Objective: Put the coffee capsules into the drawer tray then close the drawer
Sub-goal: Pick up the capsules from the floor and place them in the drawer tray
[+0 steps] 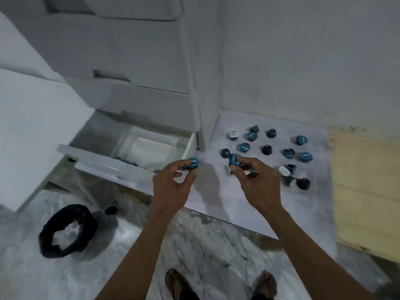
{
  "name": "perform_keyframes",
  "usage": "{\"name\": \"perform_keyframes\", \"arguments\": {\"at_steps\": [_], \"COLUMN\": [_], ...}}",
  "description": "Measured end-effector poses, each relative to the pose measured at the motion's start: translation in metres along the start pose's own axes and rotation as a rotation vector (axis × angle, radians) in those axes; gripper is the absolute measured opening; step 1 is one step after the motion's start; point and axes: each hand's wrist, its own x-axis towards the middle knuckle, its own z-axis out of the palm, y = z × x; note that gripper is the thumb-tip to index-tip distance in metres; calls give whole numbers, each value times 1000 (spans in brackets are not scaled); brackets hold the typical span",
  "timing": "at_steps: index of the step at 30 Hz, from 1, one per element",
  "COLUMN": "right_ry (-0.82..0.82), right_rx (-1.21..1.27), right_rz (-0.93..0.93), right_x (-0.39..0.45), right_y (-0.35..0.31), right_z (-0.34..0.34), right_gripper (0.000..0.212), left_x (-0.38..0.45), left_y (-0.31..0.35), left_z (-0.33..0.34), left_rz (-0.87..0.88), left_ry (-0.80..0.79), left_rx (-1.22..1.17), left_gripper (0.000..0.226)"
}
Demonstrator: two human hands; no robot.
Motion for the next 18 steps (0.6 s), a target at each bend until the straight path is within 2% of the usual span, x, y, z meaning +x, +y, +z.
{"name": "perform_keyframes", "arguments": {"at_steps": [3, 10, 14, 18], "right_ry": [-30, -123, -128, -136], "right_rx": [34, 34, 28, -24], "right_rz": [-35, -65, -53, -49], "right_x": [-14, -52, -39, -2], "right_y": [-32, -81, -102, -107], "right_z": [60, 177, 214, 245], "right_gripper": [18, 21, 20, 18], "left_x": [18, 63, 117, 174], "left_y": [-32, -105, -126, -149], "left_z": [-63, -186, -221, -224], "left_rz": [48, 26, 42, 44], "left_ry": [-22, -11, -60, -155], "left_rx": [29, 52, 103, 153], "left_gripper": [25, 24, 25, 24]}}
